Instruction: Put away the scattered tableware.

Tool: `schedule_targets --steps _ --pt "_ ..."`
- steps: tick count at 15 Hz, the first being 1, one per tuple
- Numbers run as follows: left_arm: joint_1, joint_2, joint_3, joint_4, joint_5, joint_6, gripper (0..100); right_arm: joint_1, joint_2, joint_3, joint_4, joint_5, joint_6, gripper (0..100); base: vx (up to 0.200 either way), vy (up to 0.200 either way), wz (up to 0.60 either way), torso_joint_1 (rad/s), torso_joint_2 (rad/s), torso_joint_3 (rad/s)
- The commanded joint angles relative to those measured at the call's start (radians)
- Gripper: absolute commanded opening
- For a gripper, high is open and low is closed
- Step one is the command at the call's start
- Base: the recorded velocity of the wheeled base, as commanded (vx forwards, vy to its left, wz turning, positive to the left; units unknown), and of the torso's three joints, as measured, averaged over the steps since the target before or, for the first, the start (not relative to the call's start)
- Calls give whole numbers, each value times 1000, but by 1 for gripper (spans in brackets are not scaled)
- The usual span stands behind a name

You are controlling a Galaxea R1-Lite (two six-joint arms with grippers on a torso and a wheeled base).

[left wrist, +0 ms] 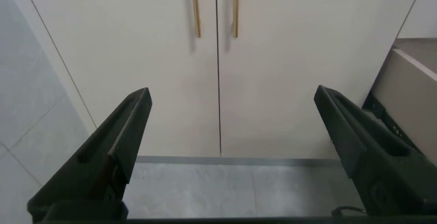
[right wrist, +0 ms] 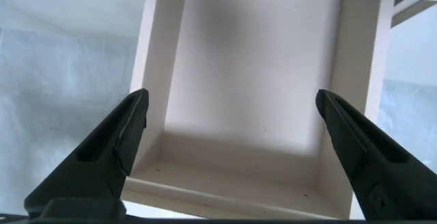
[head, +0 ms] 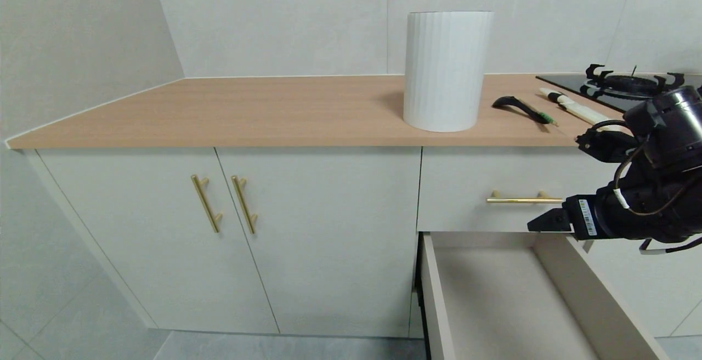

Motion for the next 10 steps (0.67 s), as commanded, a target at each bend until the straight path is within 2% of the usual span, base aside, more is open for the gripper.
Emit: schedule_targets --steps 1,10 --pt "1 0 0 0 0 0 100 1 -2 2 0 -2 0 100 0 0 0 139 -413 -315" --pt "1 0 0 0 0 0 100 1 0 2 0 -5 0 100 0 0 0 166 -488 -303"
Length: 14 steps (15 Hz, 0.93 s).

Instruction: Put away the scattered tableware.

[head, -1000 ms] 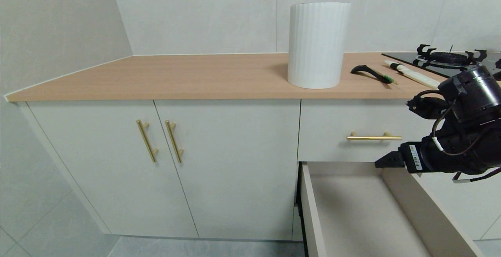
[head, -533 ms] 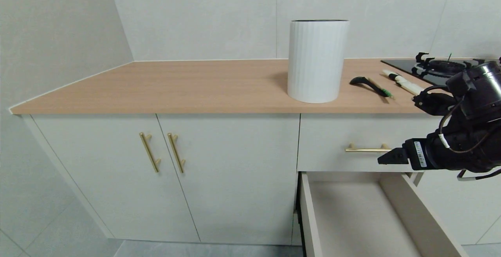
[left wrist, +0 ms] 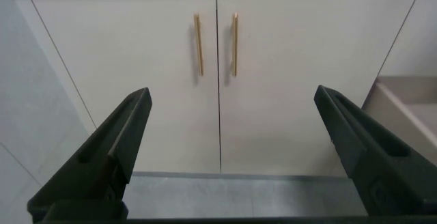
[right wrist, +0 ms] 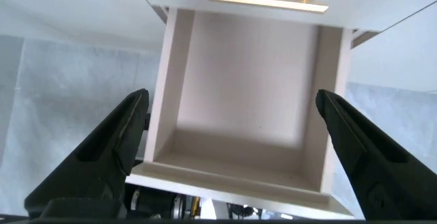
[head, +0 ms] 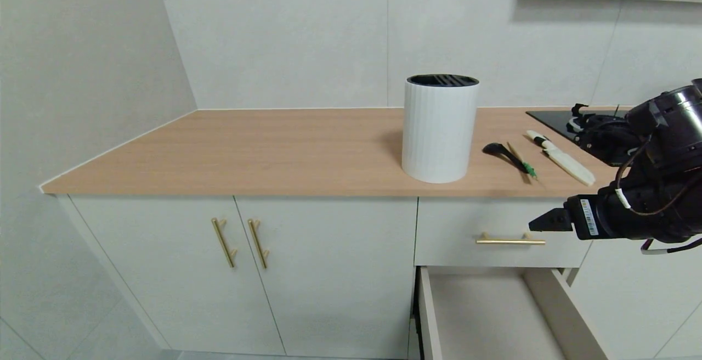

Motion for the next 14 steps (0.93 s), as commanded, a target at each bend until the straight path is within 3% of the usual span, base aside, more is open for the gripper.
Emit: schedule_targets --steps 1,4,8,14 --pt "0 0 0 0 0 0 100 0 0 -7 -2 1 -1 100 0 0 0 188 -456 -281" --pt "0 0 0 0 0 0 100 -1 28 -71 -92 -2 -7 100 0 0 0 72 -163 -100" --pt "0 0 0 0 0 0 100 -16 184 -286 -75 -71 77 100 0 0 0 0 0 0" --pt "0 0 0 0 0 0 100 -92 345 -380 -81 -99 117 100 0 0 0 0 0 0"
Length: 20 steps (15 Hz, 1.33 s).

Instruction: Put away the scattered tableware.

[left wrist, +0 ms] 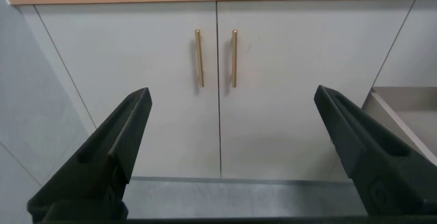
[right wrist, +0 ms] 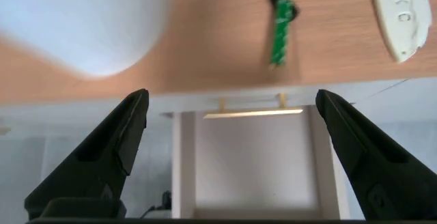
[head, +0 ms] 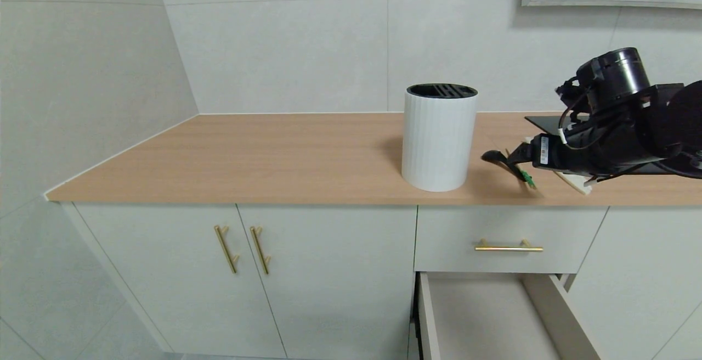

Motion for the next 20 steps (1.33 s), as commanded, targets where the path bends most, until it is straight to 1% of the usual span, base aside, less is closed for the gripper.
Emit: schedule_targets --steps 1,6,7,10,18,19,20 --pt "0 0 0 0 0 0 100 -23 87 -28 -2 -14 5 100 0 0 0 0 0 0" --pt "0 0 0 0 0 0 100 -33 150 -36 -37 -57 5 100 0 0 0 0 0 0" --pt "0 0 0 0 0 0 100 -40 181 -36 -69 -75 4 100 0 0 0 0 0 0" --pt "0 0 0 0 0 0 100 -72 220 -64 -81 -77 4 100 0 0 0 0 0 0" --pt "0 0 0 0 0 0 100 -72 231 -65 -81 -77 4 100 0 0 0 0 0 0" --pt "0 0 0 0 0 0 100 -72 234 -64 -81 -77 4 0 0 0 0 0 0 0" --pt "0 0 0 0 0 0 100 -72 236 -64 -81 -77 4 0 0 0 0 0 0 0"
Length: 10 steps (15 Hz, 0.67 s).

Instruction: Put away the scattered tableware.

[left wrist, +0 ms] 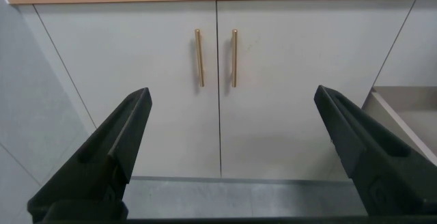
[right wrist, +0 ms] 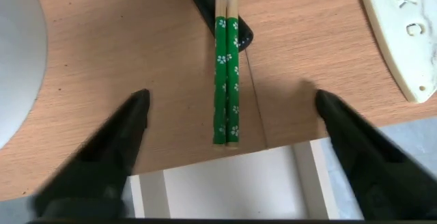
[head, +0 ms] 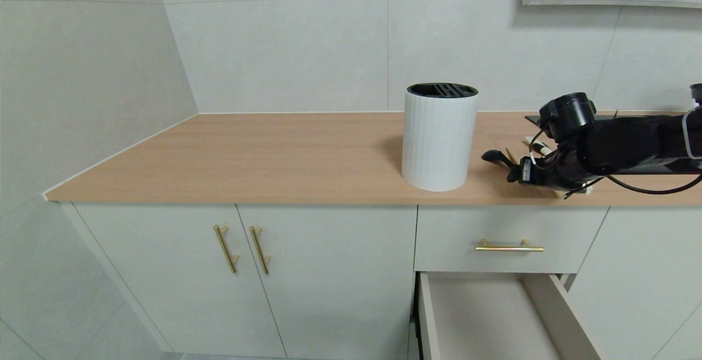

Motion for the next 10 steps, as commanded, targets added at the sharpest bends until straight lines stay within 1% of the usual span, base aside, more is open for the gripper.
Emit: schedule_targets --steps 1,10 --pt "0 0 0 0 0 0 100 1 2 1 -1 0 0 0 0 0 0 0 0 0" --pt "0 0 0 0 0 0 100 1 -12 6 2 0 3 0 0 0 0 0 0 0"
